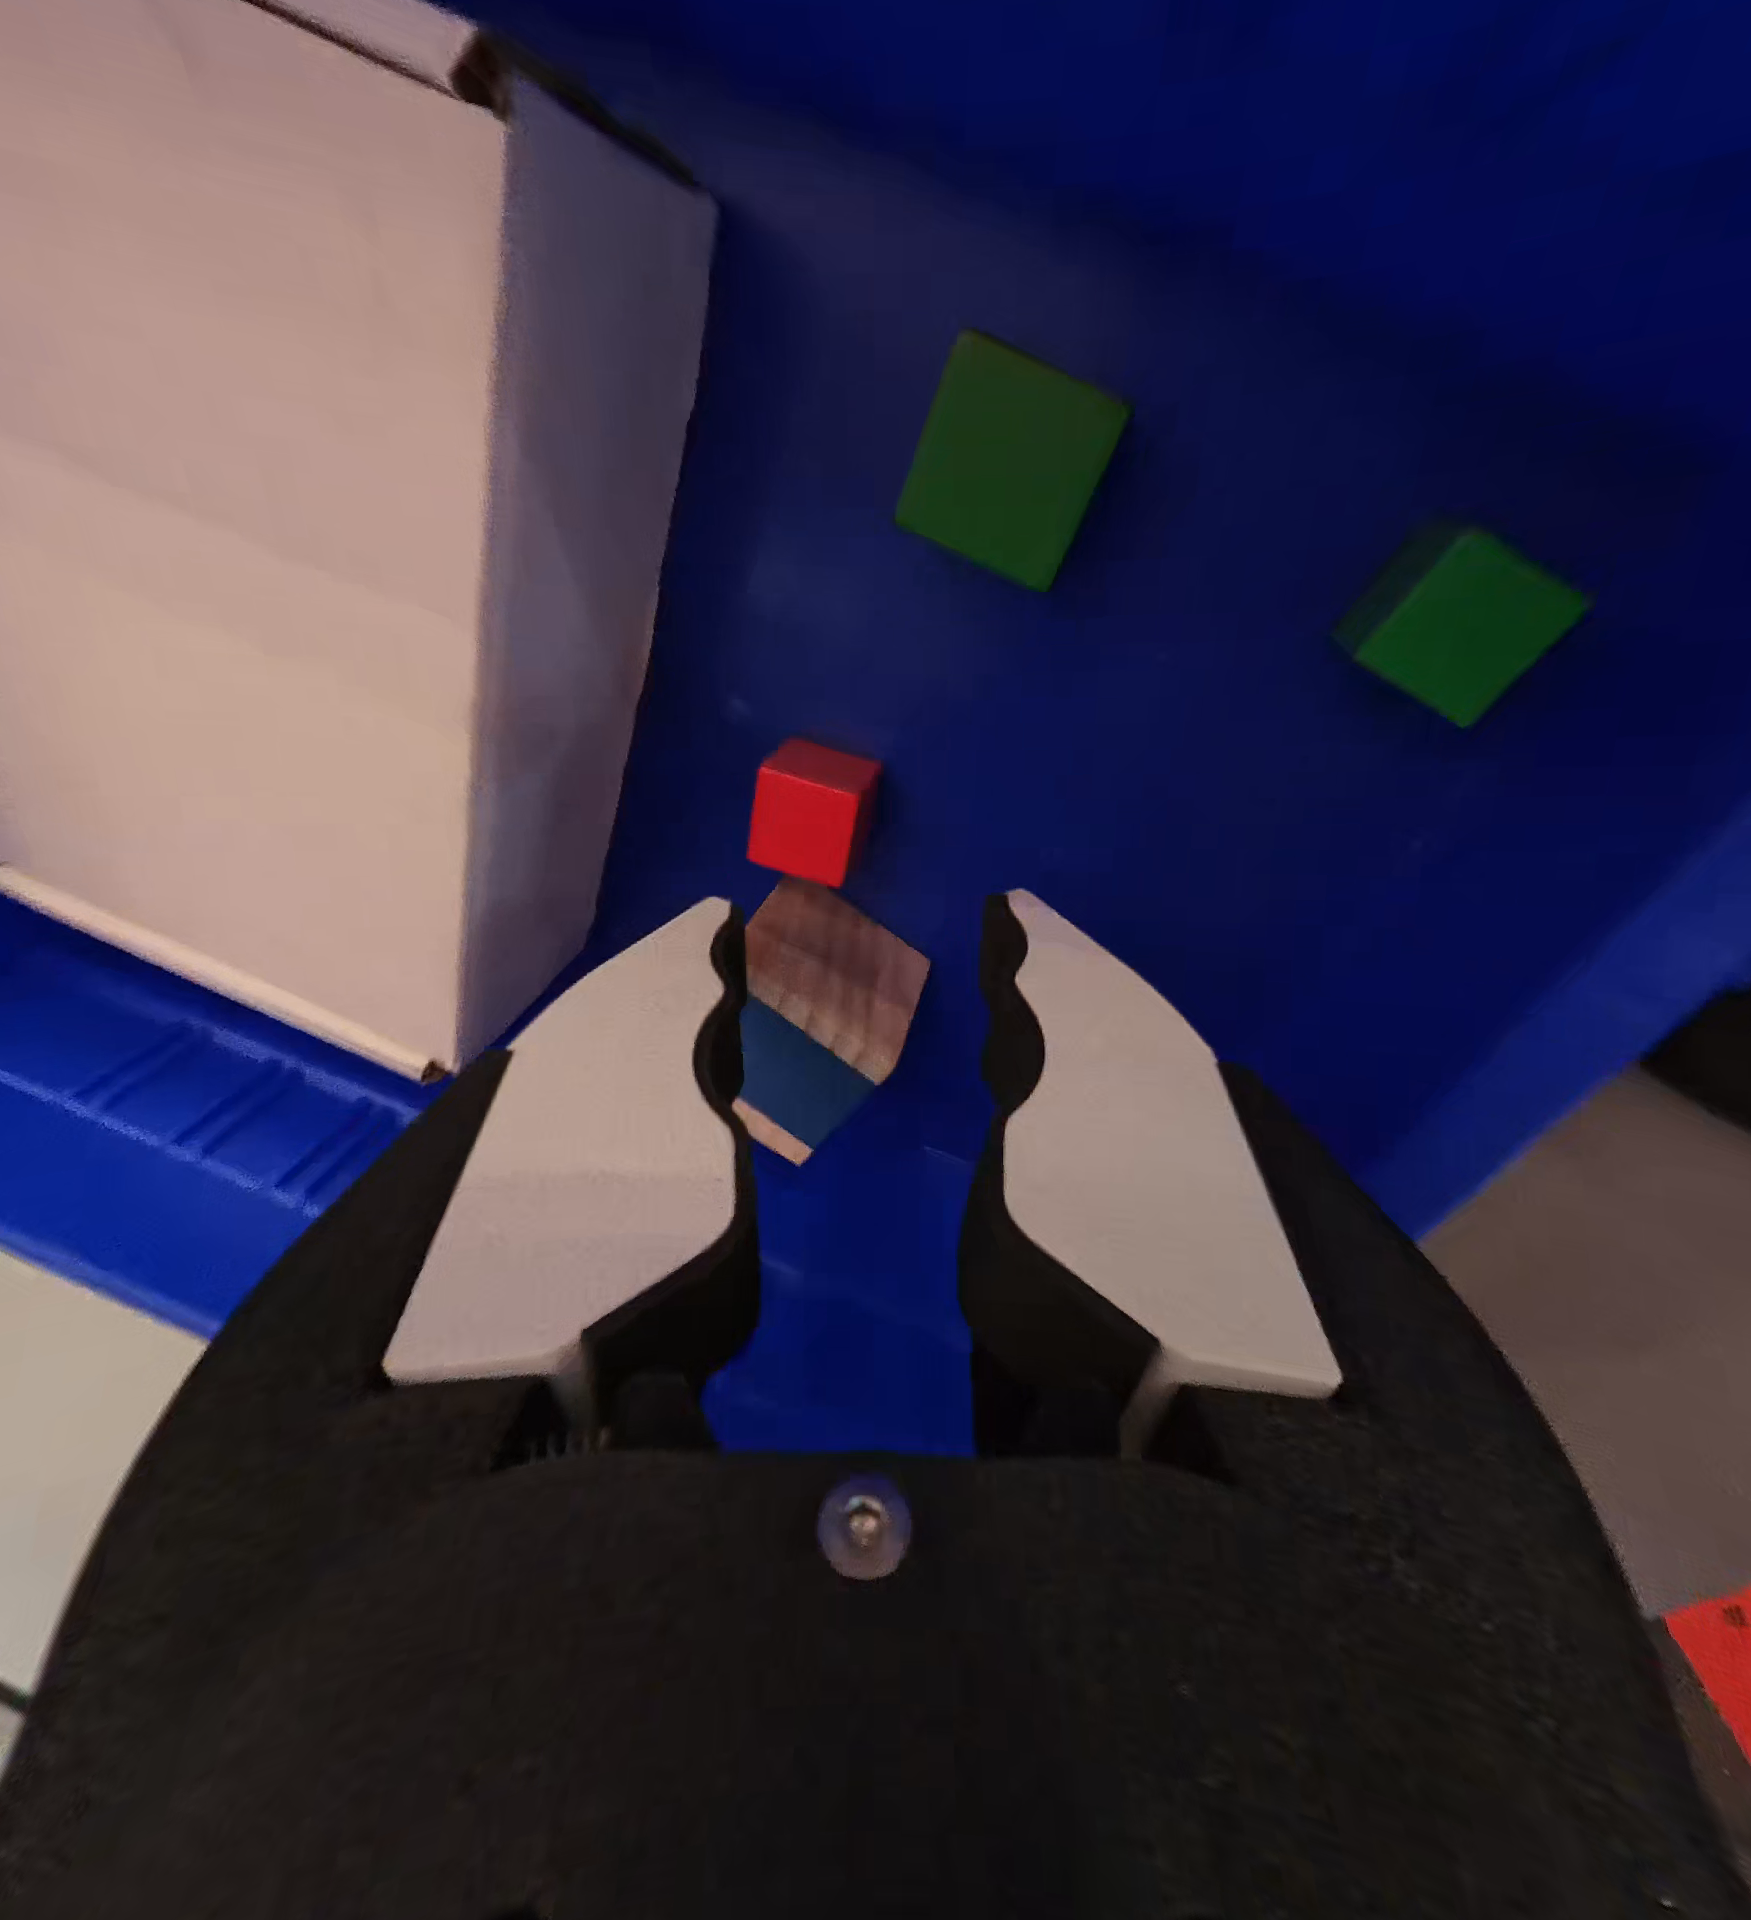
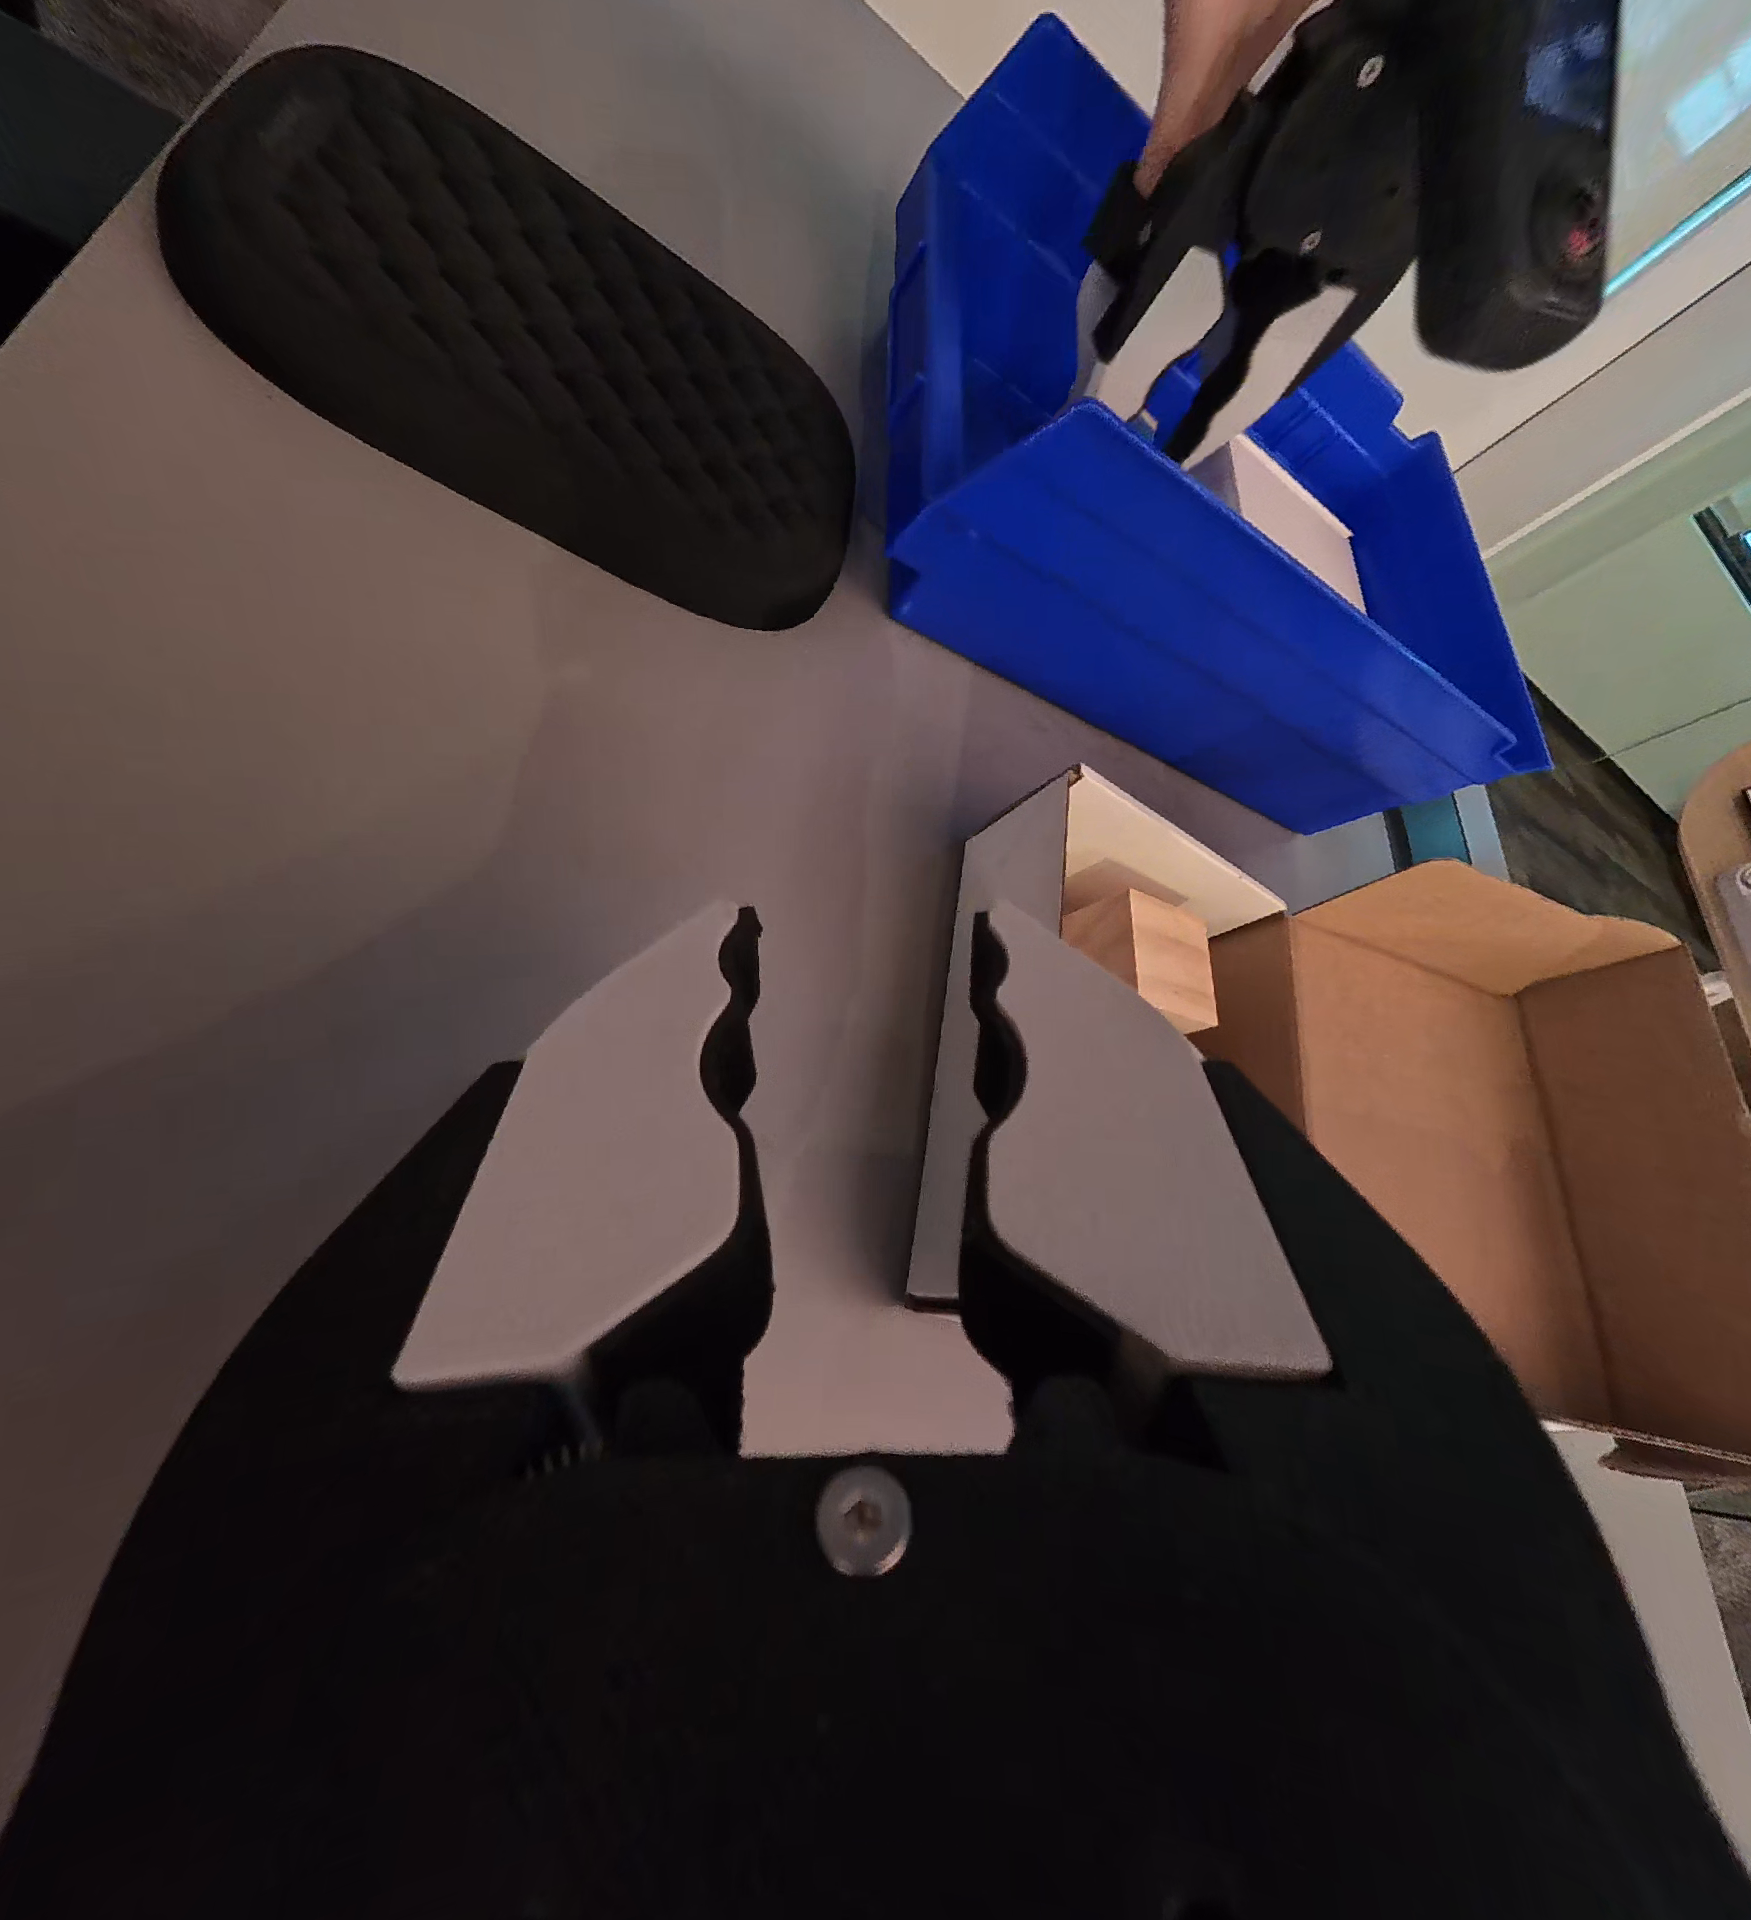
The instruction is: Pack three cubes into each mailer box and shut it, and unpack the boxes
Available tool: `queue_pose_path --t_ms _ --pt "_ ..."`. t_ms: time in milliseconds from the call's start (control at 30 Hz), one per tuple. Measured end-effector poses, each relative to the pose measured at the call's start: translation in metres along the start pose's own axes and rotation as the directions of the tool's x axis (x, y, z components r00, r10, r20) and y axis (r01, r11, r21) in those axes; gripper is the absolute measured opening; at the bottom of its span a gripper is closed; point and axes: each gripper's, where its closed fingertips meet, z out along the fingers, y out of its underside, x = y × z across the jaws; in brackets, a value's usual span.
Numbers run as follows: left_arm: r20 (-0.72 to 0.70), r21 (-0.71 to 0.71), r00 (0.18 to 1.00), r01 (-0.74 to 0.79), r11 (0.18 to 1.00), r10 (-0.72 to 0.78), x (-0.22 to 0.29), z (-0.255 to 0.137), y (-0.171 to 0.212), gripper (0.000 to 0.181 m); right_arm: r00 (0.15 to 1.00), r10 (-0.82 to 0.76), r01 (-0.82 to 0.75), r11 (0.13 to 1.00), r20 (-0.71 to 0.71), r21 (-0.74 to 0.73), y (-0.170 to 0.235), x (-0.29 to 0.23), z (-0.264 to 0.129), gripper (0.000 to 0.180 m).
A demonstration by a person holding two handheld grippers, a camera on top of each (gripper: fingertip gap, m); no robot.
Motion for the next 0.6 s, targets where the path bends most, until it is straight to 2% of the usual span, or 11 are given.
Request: queue_pose_path --t_ms 333,433,600 --pt "-0.003 0.027 0.999 -0.050 0.998 0.050 -0.010 0.025 -0.007 0.038 1.000 0.005 -0.005 1.000 0.015 -0.014 0.004 -0.002 0.002 0.040" --pt "0.005 0.009 0.999 -0.045 0.999 0.044 -0.014 0.030 -0.003 0.028 1.000 0.005 -0.005 1.000 0.015 -0.014 0.004 -0.002 0.001 0.040" --pt "0.068 0.100 0.998 -0.004 0.995 -0.003 -0.022 0.009 -0.014 0.022 1.000 -0.002 0.002 1.000 0.016 -0.013 0.002 -0.003 0.001 0.040"
